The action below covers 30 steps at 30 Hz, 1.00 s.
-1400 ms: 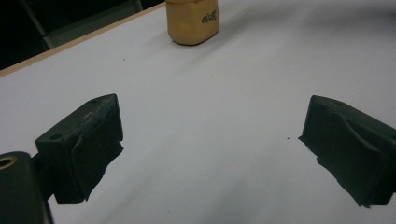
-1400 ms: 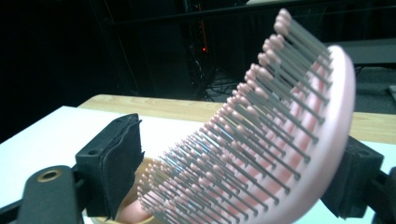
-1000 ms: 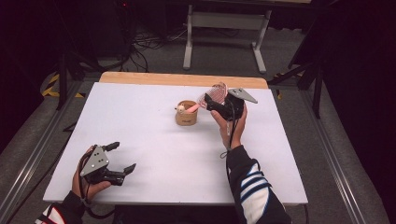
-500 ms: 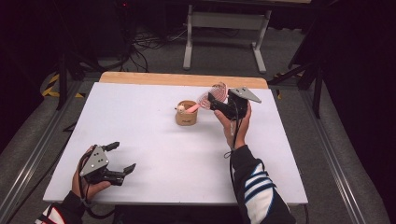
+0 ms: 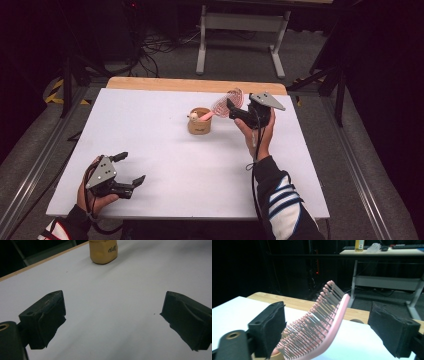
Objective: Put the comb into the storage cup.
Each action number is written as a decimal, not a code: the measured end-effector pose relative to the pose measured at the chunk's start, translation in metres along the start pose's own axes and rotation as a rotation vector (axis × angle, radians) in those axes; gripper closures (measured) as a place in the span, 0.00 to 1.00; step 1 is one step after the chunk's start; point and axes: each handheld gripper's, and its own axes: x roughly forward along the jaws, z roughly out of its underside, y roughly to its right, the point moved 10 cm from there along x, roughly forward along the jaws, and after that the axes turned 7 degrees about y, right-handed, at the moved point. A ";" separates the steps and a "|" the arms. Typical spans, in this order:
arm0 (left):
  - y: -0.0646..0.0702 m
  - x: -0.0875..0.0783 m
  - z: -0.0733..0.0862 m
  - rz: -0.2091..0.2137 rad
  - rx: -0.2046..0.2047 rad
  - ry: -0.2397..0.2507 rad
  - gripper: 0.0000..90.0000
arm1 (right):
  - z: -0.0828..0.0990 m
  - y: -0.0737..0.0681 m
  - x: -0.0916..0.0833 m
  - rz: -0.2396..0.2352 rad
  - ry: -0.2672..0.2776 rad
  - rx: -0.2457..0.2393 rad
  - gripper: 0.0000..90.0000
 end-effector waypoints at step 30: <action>0.001 0.000 -0.001 0.002 0.000 0.002 0.07 | -0.026 -0.015 -0.031 -0.052 0.036 -0.168 0.12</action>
